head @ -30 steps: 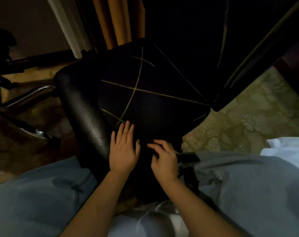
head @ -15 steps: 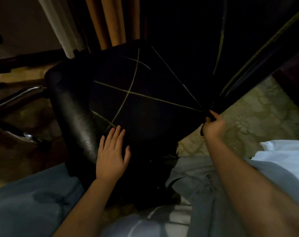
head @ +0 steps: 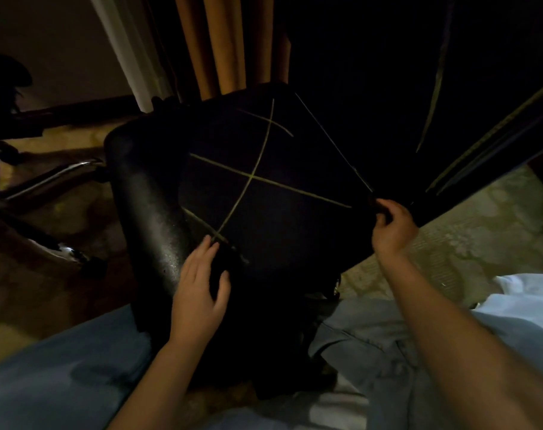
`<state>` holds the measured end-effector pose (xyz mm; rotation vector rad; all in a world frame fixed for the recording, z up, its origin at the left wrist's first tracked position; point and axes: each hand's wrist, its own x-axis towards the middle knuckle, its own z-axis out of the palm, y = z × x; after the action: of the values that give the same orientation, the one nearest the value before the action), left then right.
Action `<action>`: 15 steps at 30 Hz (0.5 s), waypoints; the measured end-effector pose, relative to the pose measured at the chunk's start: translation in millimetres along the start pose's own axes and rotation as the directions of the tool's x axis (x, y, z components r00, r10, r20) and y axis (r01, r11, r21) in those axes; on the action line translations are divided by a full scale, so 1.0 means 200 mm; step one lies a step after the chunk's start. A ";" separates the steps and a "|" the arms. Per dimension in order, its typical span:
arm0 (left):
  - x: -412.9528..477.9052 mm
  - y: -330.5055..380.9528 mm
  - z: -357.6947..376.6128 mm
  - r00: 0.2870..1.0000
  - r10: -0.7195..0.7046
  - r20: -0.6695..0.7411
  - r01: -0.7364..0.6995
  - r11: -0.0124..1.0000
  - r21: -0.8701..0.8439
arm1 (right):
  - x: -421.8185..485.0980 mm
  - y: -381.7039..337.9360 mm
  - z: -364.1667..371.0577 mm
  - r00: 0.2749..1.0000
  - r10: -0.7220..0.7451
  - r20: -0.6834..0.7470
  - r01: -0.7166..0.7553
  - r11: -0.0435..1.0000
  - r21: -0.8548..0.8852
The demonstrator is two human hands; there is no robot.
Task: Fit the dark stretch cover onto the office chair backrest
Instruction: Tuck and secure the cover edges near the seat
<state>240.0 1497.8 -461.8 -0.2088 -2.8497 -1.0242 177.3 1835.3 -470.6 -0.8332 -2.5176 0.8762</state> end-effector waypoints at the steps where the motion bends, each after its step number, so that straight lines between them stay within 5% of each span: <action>1: 0.01 -0.02 -0.02 0.997 -0.050 -0.054 0.050 0.999 0.009 | 0.01 0.00 0.00 1.000 0.021 -0.005 -0.021 1.000 0.000; 4: 0.06 -0.09 -0.02 0.974 -0.138 -0.178 0.158 0.982 0.101 | -0.07 -0.07 0.03 1.000 -0.015 0.017 0.015 1.000 -0.016; 7: 0.08 -0.13 0.02 0.958 -0.198 -0.208 0.226 0.966 0.123 | -0.32 -0.25 0.12 0.959 -0.223 0.175 0.226 0.974 0.006; 12: 0.07 -0.16 0.03 0.947 -0.225 -0.229 0.247 0.966 0.073 | -0.80 -0.51 0.26 0.635 -0.630 0.448 0.599 0.767 0.230; 15: 0.08 -0.19 0.03 0.948 -0.231 -0.221 0.251 0.966 0.067 | -0.74 -0.47 0.25 0.543 -0.697 0.467 0.655 0.700 0.284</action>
<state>218.5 1473.6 -487.9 0.2497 -2.7645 -0.8850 227.4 1660.0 -466.2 0.5484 -2.8639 0.9891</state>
